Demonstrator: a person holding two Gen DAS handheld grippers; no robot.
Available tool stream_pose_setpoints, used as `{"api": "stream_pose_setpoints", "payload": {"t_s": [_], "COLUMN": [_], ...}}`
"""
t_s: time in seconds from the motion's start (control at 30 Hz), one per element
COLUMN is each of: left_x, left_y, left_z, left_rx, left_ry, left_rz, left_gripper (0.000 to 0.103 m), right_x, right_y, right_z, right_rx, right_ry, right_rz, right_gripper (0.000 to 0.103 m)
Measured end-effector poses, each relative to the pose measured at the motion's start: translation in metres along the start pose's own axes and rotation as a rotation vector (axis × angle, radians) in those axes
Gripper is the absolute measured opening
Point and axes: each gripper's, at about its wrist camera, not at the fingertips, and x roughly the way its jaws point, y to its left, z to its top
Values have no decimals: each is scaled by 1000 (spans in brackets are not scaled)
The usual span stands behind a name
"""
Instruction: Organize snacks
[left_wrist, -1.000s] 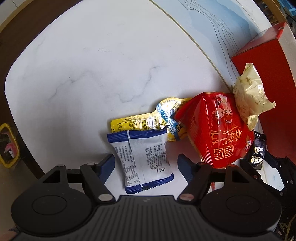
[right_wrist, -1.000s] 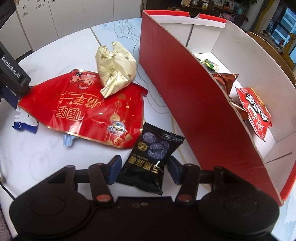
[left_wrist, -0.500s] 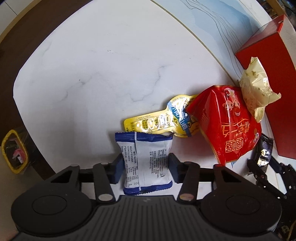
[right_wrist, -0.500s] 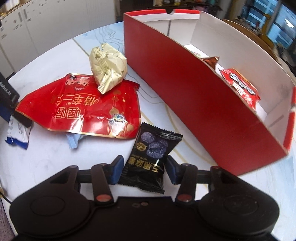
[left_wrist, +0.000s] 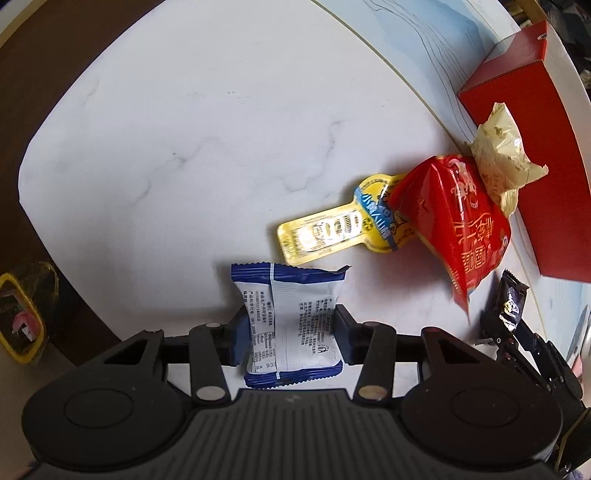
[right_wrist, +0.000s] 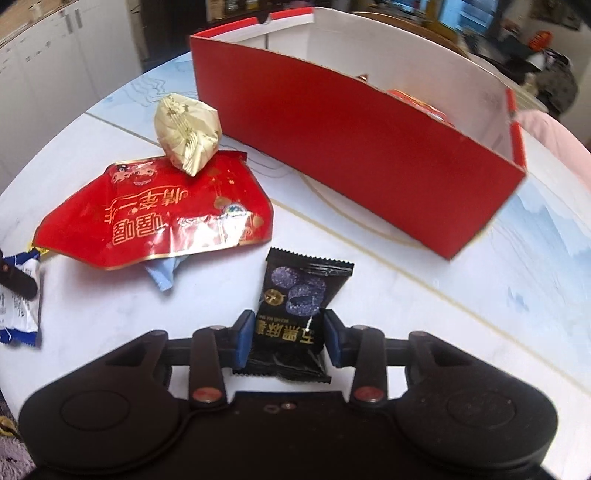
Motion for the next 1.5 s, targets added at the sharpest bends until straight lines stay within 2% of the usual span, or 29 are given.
{"api": "stream_pose_setpoints", "payload": {"t_s": [0.2, 0.47, 0.87, 1.2, 1.5], "left_x": [-3, -28, -93, -140, -164], "left_y": [4, -6, -40, -88, -144], "left_z": [5, 9, 15, 49, 76], "left_rx": [67, 194, 432, 527, 592], "left_ry": [-11, -67, -256, -388, -482], "left_rz": [-25, -58, -105, -141, -138], "left_gripper": [46, 46, 46, 46, 46], "right_x": [-19, -59, -111, -131, -126], "right_y": [11, 19, 29, 12, -15], "right_z": [-14, -21, 15, 59, 98], "right_rx": [102, 207, 243, 240, 247], "right_ry": [-16, -91, -229, -316, -356], "right_rz": [-50, -83, -128, -180, -203], "right_gripper": [34, 32, 32, 32, 32]}}
